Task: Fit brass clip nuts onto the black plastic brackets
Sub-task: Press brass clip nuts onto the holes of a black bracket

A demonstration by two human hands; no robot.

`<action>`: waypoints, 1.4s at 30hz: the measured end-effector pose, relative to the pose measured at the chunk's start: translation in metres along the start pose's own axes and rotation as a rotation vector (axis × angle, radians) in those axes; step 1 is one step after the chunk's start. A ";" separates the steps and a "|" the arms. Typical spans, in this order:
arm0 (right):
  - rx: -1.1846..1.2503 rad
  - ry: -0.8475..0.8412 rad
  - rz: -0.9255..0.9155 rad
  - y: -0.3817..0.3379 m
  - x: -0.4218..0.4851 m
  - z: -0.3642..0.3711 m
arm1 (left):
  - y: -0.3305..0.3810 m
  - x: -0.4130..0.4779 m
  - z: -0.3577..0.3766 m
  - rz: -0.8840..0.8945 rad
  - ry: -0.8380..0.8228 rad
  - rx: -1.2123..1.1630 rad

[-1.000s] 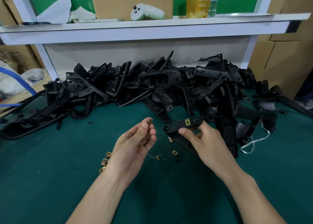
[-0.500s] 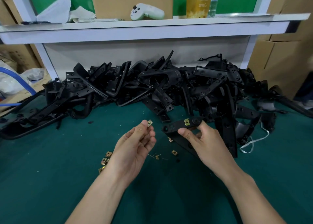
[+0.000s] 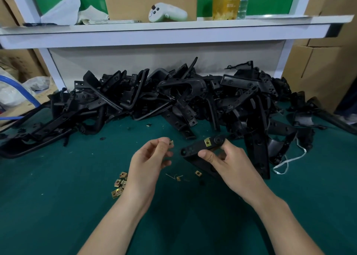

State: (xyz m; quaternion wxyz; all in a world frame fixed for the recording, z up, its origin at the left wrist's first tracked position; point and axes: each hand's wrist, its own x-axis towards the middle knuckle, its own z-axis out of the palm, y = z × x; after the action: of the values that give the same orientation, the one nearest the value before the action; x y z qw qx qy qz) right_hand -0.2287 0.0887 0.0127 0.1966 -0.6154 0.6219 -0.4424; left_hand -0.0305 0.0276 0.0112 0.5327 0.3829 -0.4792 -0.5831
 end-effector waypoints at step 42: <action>-0.108 -0.076 -0.046 -0.001 0.001 0.007 | 0.007 -0.006 -0.003 0.129 -0.206 0.438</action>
State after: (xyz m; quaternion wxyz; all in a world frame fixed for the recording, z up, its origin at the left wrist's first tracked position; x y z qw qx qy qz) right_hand -0.2230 0.0859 0.0101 0.1764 -0.6557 0.6226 -0.3891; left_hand -0.0252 0.0333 0.0170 0.4215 0.3966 -0.6692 -0.4662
